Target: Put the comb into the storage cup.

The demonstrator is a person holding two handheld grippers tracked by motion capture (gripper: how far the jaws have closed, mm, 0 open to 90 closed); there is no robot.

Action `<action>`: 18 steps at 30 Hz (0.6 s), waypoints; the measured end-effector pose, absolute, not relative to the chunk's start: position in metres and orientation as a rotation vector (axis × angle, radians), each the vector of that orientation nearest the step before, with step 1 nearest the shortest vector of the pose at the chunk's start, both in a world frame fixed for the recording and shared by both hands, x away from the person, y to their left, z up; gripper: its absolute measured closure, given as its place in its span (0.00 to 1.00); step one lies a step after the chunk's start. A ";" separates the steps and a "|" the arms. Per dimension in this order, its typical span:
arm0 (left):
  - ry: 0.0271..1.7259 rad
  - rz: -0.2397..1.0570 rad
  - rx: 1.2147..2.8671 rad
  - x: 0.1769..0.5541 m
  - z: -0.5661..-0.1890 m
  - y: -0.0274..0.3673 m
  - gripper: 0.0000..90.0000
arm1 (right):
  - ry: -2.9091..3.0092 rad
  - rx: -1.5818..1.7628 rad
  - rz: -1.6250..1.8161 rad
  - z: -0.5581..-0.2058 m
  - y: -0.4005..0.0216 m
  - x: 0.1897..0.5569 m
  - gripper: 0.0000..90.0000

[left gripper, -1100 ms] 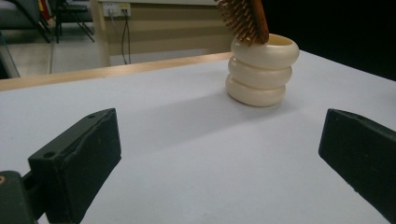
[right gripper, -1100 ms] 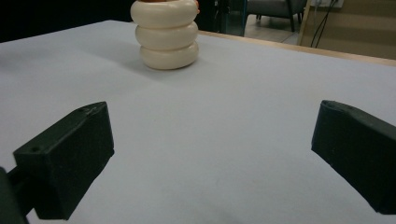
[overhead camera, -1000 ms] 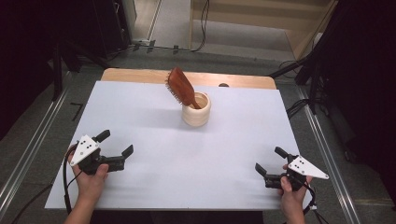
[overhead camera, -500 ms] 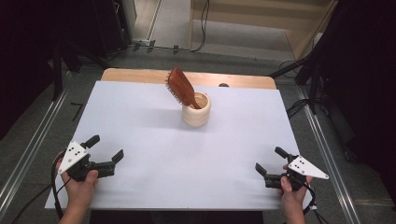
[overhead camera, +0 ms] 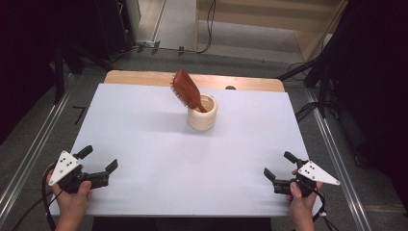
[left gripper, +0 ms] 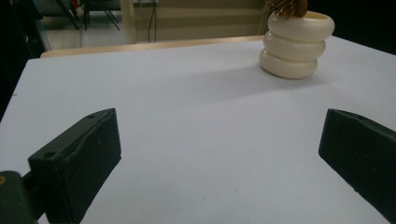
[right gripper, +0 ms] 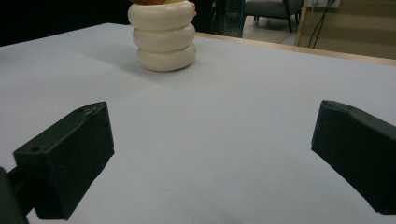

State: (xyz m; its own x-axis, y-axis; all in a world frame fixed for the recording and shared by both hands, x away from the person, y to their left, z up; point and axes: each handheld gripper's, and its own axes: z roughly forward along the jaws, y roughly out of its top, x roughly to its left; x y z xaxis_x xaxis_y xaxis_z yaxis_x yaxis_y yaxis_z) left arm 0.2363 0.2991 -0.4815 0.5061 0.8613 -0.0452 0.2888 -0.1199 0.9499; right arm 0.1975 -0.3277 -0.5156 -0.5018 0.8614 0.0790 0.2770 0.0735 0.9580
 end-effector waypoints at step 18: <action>1.068 0.675 1.627 0.223 -0.483 0.352 0.00 | 1.820 1.144 1.433 -0.516 -0.327 0.198 0.00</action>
